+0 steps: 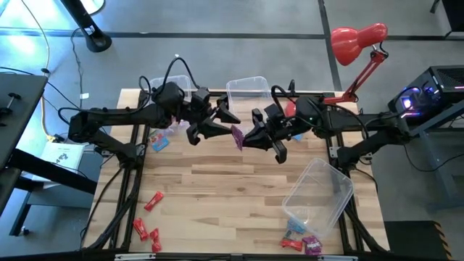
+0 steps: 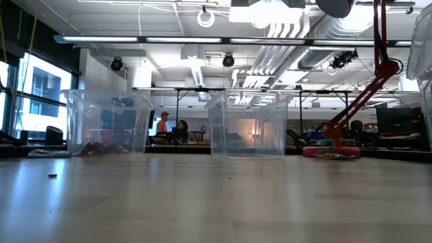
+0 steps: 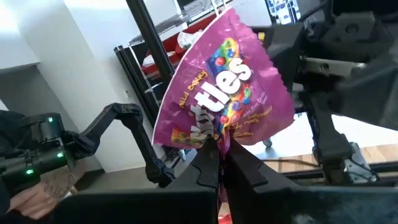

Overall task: Sort candy
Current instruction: Put the purple candy into the top left transparent bin

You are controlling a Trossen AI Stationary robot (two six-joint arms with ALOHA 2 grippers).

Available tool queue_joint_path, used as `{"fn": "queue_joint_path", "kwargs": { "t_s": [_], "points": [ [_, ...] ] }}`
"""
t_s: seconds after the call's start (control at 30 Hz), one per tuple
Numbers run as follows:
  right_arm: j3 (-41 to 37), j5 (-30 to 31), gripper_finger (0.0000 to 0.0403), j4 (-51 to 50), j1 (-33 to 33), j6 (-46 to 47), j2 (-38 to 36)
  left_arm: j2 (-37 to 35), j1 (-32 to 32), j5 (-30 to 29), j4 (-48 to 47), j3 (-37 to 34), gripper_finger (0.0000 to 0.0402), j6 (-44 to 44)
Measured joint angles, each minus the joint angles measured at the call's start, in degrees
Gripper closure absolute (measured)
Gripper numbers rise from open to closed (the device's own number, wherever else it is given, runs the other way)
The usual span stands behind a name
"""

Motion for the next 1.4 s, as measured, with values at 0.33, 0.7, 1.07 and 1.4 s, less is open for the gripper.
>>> {"fn": "queue_joint_path", "kwargs": {
  "t_s": [0.33, 0.7, 1.07, 1.4],
  "points": [
    [-0.02, 0.33, 0.0402, 1.68, -0.64, -0.45, 2.11, 0.04, -0.16, 5.29, -0.95, -0.02, 0.021, 0.53],
    [-0.02, 3.76, 0.0282, 1.92, -0.78, 8.55, 2.2, 0.02, 1.65, 11.32, -4.37, 0.02, 0.038, 5.79],
    [-0.04, 4.72, 0.0209, -5.91, -2.62, 3.11, -6.35, -9.7, 11.79, 11.36, -27.36, 0.02, 0.0394, 12.77],
    [0.0, 17.96, 0.0208, -16.69, -2.93, -2.13, -10.26, -17.16, 15.42, -51.37, -87.99, 0.02, 0.0395, 16.57]
  ]
}}
